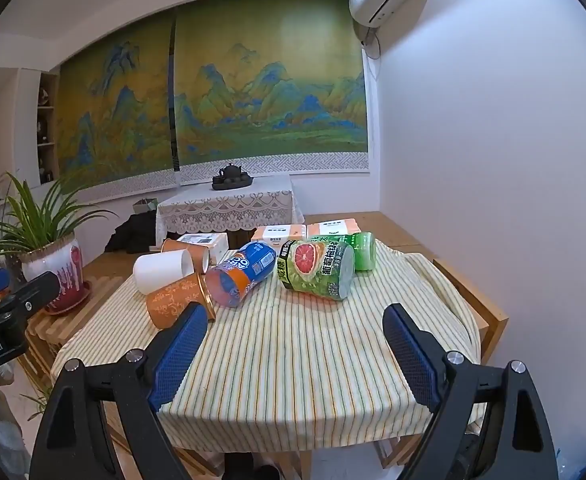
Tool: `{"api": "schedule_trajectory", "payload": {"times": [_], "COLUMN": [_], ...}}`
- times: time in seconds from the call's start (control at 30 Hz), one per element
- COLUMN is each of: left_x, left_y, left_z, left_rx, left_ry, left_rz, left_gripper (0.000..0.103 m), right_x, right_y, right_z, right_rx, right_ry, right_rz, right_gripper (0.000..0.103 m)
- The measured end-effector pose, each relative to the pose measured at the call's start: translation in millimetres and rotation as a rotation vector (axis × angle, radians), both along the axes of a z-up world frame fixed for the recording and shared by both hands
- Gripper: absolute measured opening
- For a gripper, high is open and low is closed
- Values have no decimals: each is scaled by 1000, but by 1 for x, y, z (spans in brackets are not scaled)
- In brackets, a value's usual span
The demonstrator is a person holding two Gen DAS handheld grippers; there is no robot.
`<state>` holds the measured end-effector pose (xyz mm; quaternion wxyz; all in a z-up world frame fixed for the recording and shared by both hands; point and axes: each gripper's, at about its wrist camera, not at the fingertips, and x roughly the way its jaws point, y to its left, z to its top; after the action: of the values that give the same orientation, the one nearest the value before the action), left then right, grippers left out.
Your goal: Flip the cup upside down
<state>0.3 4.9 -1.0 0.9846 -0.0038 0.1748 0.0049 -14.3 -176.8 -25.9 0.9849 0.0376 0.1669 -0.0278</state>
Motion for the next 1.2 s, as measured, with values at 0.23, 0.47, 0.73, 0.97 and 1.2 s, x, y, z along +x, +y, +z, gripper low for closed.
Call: {"api": "schedule_trajectory", "payload": {"times": [0.23, 0.47, 0.73, 0.97, 1.2], "left_x": [2, 4, 3, 4, 4], "left_y": [-3, -6, -6, -7, -8], "left_z": [1, -1, -1, -1, -3], "left_rx": [6, 10, 8, 12, 10], "left_ry": [0, 3, 2, 5, 11], "left_rz": [-3, -6, -7, -9, -11], "left_gripper": [102, 102, 102, 102, 102], "right_x": [0, 0, 0, 0, 1], "right_y": [-5, -5, -4, -5, -5], "right_z": [-3, -2, -3, -4, -5], "right_rx": [12, 9, 10, 9, 11], "right_ry": [4, 5, 12, 15, 21], "right_rz": [-4, -4, -3, -5, -4], "right_gripper": [87, 87, 87, 87, 87]}}
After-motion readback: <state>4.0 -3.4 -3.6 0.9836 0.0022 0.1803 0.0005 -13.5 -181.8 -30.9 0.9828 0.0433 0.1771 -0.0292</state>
